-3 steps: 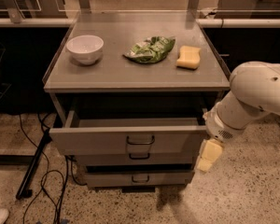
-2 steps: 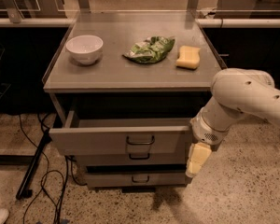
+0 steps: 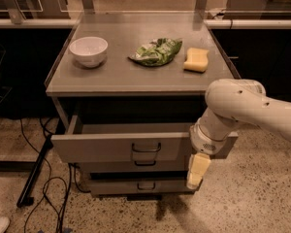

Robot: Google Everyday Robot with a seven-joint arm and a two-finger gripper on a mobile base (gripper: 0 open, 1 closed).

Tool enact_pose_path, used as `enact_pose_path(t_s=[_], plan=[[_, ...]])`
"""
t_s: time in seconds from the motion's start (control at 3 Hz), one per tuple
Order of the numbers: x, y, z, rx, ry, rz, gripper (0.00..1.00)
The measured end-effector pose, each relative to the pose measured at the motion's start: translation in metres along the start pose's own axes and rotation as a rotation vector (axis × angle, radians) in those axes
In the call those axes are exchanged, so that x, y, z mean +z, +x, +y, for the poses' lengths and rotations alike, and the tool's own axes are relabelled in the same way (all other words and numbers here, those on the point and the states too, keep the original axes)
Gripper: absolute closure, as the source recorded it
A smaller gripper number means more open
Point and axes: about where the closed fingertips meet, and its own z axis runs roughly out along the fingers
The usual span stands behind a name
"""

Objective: Open top drawer

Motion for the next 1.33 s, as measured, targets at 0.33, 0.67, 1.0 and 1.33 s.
enact_pose_path(t_s=[0.33,0.67,1.0,1.33], plan=[[-0.001,0.000,0.000,0.000,0.000,0.000,0.00],[0.000,0.009,0.010,0.016,-0.017,-0.002,0.00],[-0.004,0.029,0.028,0.054,-0.032,-0.002,0.00],[-0.004,0.029,0.028,0.054,-0.032,-0.002,0.00]])
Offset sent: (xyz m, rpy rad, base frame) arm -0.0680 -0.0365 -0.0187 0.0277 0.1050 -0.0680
